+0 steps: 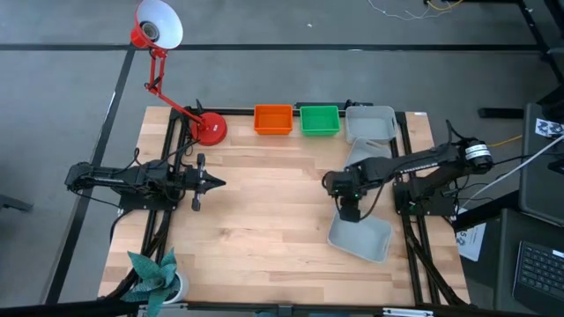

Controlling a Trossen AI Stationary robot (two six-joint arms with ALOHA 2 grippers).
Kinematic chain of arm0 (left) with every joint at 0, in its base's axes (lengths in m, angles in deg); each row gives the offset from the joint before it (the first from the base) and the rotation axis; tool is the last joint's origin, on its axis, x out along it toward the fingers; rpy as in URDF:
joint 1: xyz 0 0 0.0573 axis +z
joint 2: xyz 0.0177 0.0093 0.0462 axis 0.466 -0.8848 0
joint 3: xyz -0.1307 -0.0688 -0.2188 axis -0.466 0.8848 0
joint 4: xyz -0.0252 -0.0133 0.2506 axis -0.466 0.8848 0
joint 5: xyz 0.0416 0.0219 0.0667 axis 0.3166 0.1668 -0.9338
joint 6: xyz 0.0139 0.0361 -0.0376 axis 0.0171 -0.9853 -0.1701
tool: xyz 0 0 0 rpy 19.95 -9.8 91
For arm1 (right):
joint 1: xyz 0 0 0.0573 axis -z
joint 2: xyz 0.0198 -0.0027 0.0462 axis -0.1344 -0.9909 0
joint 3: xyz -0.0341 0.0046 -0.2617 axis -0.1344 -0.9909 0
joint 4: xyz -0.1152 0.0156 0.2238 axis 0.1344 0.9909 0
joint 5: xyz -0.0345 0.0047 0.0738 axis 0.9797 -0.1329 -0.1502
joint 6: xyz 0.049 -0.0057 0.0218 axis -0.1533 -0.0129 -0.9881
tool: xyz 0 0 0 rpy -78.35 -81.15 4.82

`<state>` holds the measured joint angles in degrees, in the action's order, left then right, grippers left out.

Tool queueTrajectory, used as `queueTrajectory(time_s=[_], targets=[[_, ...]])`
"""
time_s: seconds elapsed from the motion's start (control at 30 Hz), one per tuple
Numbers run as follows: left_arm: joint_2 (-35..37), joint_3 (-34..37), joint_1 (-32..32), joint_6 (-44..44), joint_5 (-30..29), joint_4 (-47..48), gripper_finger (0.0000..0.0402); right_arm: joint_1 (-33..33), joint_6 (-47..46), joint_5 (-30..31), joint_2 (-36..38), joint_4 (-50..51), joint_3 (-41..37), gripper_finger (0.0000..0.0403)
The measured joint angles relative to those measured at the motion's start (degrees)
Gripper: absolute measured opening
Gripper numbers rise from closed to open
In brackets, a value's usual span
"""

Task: Stack baskets by color
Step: Stack the middle gray bin on the top gray bin

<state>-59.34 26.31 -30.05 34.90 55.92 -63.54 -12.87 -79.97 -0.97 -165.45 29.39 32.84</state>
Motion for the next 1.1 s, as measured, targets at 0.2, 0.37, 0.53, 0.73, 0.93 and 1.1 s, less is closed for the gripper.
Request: queueTrajectory(time_s=[0.2,0.37,0.53,0.73,0.93,1.1], targets=[[0.01,0.00,-0.01,0.00,-0.01,0.00,0.0000,0.00,-1.88,9.20,0.25,17.34,8.75,0.0108],[0.01,0.00,0.00,0.00,-0.02,0.00,0.0000,-0.04,-5.40,11.37,0.25,24.27,8.65,0.0108],[0.01,-0.01,0.00,0.00,-0.01,0.00,0.0000,-0.13,-6.53,10.83,0.23,23.86,3.29,0.0108],[0.00,0.00,-0.01,0.00,0.00,0.00,0.0000,-0.11,-5.80,9.31,0.21,12.24,-2.04,0.0108],[0.00,0.00,0.00,0.00,-0.02,0.00,0.0000,0.68,-1.11,7.53,0.21,-7.92,-2.67,0.0108],[0.00,-0.01,0.01,0.00,-0.01,0.00,0.0000,3.24,4.37,10.72,0.21,-22.77,-2.67,0.0108]])
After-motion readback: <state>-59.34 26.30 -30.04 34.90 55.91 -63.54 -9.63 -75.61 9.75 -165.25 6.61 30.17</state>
